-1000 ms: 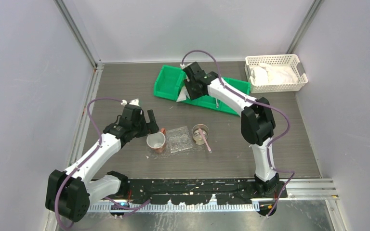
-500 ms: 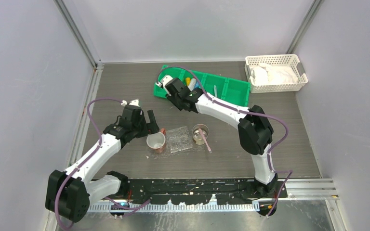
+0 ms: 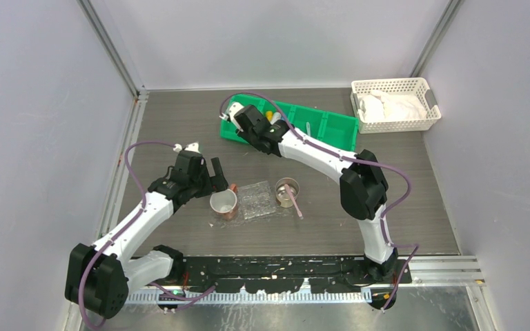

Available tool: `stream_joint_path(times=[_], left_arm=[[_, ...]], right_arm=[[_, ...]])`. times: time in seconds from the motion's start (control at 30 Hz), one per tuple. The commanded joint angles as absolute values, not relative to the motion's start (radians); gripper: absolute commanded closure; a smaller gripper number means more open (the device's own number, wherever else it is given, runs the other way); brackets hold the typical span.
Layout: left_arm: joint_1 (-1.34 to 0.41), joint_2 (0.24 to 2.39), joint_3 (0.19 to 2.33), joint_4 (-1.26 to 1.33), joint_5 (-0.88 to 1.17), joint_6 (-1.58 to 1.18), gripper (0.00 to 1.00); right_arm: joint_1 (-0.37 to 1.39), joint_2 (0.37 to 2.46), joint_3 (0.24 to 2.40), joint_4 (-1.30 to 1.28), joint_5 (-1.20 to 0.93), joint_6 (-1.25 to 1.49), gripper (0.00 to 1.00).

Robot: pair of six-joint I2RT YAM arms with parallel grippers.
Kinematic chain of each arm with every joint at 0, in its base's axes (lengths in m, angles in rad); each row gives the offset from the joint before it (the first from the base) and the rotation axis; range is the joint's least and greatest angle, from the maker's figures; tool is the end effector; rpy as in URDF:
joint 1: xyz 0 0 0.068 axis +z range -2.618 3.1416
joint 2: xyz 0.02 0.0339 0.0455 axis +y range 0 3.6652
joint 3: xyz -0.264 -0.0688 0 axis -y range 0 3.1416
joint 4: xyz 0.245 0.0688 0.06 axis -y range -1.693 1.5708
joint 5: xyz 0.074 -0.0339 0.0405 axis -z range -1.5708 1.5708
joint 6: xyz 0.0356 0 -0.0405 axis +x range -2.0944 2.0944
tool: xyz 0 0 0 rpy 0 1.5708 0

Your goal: Prepare toiletry sets of a toothbrush and toothpaste on the tray

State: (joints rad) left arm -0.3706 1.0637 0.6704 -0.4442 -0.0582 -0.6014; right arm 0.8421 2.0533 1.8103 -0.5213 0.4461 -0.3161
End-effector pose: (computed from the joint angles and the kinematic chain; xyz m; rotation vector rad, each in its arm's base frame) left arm 0.2006 -0.0757 0.2244 -0.3082 2.4218 -0.3750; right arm 0.3253 0.3414 0.2732 -1.0472 1.9986 -0.2428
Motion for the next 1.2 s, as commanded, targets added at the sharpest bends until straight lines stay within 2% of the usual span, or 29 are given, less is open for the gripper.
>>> stream_joint_path(times=[0.0, 0.47, 0.9, 1.17], left_arm=[[-0.365, 1.055, 0.660, -0.425, -0.048, -0.598, 0.00], [-0.365, 1.055, 0.657, -0.424, -0.049, -0.600, 0.00], [-0.365, 1.054, 0.661, -0.428, -0.057, -0.594, 0.00], [-0.365, 1.060, 0.664, -0.427, -0.058, -0.589, 0.00]], right_arm=[[0.847, 2.035, 1.825, -0.553, 0.396, -0.330, 0.57], [0.854, 2.077, 1.840, -0.606, 0.321, -0.327, 0.58], [0.853, 2.151, 1.913, -0.604, 0.371, -0.350, 0.58], [0.848, 2.182, 1.937, -0.593, 0.439, -0.346, 0.71]])
